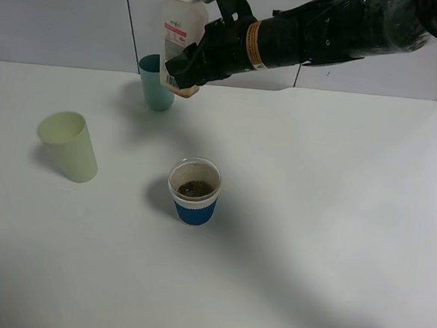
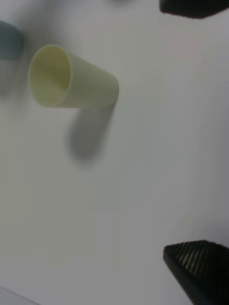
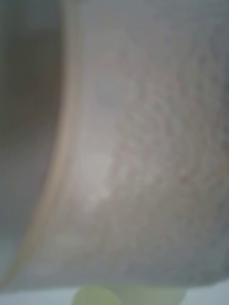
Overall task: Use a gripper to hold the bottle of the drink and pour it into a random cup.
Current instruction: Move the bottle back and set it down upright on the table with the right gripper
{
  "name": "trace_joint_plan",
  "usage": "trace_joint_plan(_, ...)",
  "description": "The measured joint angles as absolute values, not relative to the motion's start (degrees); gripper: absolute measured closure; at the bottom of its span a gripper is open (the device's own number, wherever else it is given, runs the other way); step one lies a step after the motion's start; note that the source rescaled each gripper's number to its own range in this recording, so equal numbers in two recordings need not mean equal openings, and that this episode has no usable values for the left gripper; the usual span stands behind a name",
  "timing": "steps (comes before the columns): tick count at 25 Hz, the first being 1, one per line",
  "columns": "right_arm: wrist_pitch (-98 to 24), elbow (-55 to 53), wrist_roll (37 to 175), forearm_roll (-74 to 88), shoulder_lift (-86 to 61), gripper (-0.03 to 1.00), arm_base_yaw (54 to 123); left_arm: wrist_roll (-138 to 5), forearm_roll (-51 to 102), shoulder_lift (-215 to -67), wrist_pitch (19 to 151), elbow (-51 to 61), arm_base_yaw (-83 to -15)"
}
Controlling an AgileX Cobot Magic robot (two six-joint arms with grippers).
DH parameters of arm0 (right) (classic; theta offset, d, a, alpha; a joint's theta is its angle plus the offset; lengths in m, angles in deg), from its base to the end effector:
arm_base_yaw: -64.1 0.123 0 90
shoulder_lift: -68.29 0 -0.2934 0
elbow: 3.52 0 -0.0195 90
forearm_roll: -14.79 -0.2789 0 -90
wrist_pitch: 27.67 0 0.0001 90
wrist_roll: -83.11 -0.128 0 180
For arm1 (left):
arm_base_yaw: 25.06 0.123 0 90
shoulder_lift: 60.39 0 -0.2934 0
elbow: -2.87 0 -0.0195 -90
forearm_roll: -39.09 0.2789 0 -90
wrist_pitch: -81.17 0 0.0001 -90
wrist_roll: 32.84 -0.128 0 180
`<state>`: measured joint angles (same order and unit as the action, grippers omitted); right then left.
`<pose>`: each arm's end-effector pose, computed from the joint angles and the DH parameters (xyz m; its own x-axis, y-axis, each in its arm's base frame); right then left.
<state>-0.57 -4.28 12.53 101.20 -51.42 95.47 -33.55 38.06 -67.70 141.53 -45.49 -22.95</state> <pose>0.3931 0.3077 0.1985 -0.1811 -0.3872 -0.9040 -0.8841 0.4667 -0.0228 0.0433 -0.0004 0.2775 -0.4386 -0.0127 -0.8986 -0.0212 0.9998 -0.0037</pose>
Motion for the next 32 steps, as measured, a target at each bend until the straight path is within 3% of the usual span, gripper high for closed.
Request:
trace_joint_plan(7,-4.2,-8.1,15.7,92.7,-51.4,0.95,93.5,-33.5,38.0,-67.7,141.5,-45.5,-23.0)
trace_joint_plan(18,-6.9,-22.0,55.3,48.6,-51.4,0.95,91.4,-33.5,38.0,-67.7,141.5,-45.5,-23.0)
trace_joint_plan(32,-5.5,-26.6,59.6,43.2,-51.3,0.95,86.3,-33.5,38.0,-67.7,141.5,-45.5,-23.0)
